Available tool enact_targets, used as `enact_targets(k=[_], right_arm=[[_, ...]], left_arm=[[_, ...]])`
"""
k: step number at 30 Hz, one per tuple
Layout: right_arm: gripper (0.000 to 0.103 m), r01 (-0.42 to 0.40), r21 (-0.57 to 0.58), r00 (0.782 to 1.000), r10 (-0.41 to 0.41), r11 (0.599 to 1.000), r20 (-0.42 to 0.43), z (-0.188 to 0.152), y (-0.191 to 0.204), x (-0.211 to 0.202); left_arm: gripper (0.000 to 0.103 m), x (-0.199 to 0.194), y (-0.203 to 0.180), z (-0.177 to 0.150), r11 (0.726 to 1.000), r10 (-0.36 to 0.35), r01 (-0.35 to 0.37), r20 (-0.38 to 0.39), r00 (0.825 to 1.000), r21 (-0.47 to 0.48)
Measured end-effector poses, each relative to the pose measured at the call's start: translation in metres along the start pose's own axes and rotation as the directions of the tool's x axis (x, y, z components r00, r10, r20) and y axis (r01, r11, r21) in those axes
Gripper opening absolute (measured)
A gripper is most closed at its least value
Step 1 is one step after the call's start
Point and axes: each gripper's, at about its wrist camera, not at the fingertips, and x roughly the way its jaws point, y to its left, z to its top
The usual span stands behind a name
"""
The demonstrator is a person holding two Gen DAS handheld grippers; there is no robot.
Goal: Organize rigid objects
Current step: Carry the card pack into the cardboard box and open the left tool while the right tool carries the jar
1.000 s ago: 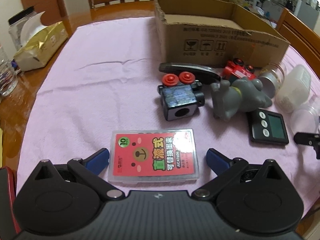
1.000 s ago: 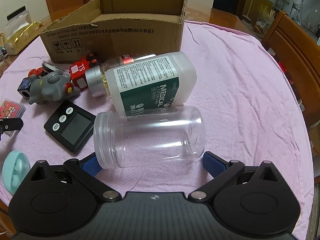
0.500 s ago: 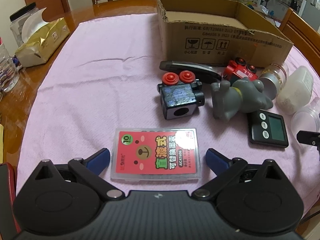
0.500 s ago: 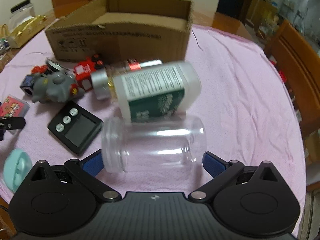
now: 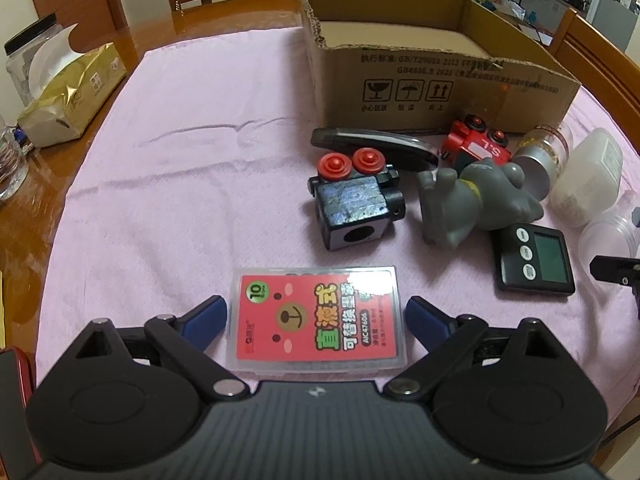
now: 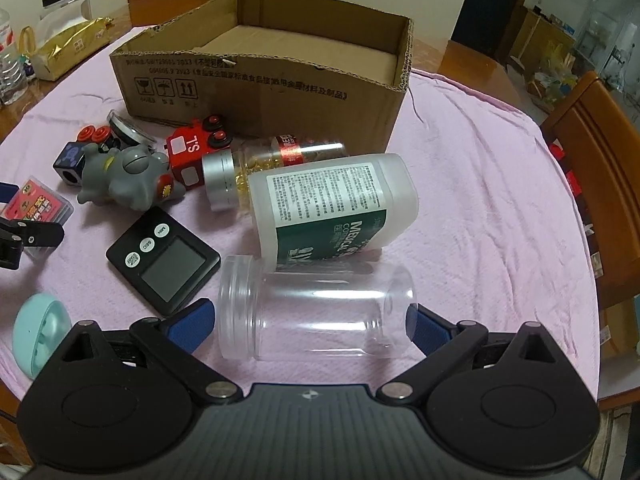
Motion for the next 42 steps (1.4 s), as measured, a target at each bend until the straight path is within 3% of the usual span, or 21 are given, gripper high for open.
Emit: enact_targets(k=[3,19,24,33,42], right_arm=[[0.096,0.005,-0.001,1.0,-0.005,1.0,-0.007,0.001,0.0,0.0],[0.095,-0.03,-0.026,0.999,0.029,0.999,-0.042,0.005,-0.011,-0.02],[0.095,-0.068,-0.047,0.997,0.066,0.997,-0.034,0.013,-0.018,-0.041],[0.095,-0.127,-0.065,0.99,0.13,0.99,0.053,0.05,-0.03,-0.084],[0.095,-0.138,-0.066,0.976,0.147,0.988,0.162,0.095,-0.03,-0.1]], left_arm=[[0.089,-0.001,0.0,0.001,1.0,-0.008,0.008,0.002,1.0,0.005],[0.088,-0.015,0.007,0.014,0.997,-0.058,0.062,-0.074,0.996,0.046],[0.088,-0.04,0.002,0.029,0.986,-0.089,0.099,-0.078,0.993,0.131],[0.088,-0.084,-0.017,0.08,0.946,-0.159,0.151,0.007,0.987,0.287],[0.089,-0.08,-0.031,0.144,0.926,-0.204,0.161,0.093,0.975,0.34]])
